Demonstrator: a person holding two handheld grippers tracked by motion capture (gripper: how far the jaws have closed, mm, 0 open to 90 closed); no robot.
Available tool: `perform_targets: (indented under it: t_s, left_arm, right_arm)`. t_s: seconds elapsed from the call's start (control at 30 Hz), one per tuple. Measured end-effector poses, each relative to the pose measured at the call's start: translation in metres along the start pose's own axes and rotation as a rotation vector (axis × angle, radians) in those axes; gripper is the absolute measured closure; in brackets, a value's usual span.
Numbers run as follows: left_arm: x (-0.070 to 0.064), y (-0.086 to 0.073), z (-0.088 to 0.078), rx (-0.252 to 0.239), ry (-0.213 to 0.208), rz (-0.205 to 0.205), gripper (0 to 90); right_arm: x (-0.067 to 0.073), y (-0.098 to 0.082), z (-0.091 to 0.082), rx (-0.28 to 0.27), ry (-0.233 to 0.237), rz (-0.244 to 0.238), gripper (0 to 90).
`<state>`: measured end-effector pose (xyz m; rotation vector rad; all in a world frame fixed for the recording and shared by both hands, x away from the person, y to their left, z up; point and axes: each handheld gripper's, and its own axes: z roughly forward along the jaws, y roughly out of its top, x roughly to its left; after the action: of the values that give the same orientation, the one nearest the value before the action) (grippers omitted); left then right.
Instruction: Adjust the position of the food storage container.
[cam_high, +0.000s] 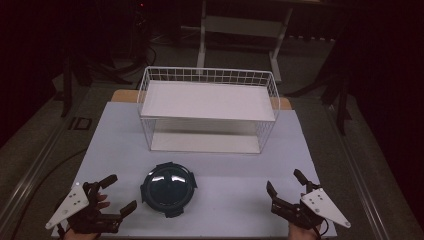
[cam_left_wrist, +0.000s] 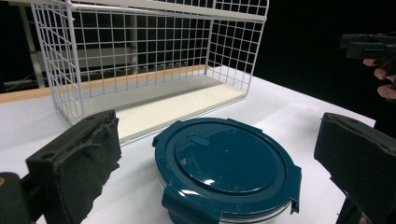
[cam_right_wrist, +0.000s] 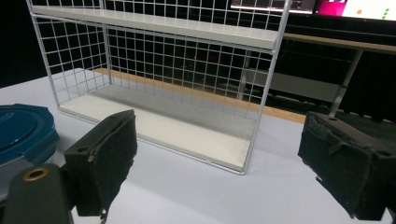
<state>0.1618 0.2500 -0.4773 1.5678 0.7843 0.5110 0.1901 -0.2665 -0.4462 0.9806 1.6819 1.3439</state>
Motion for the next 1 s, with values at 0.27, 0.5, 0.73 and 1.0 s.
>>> perform_targets:
  t_s: [0.27,0.5,0.73,1.0]
  left_arm:
    - [-0.002,0.001,0.000,0.004,0.003,0.011,0.6]
    - [0.002,0.005,0.001,0.022,-0.023,0.007,0.6]
    - [0.007,0.015,-0.002,0.080,-0.061,0.033,0.6]
    - [0.022,0.010,-0.006,0.153,-0.070,-0.007,1.6]
  right_arm:
    - [0.002,0.003,-0.001,0.009,0.004,0.012,11.3]
    - [0.002,0.012,-0.002,0.024,0.022,0.032,11.3]
    - [-0.003,0.026,-0.002,0.006,0.016,0.019,11.3]
    - [-0.003,0.021,-0.001,0.008,0.025,0.021,11.3]
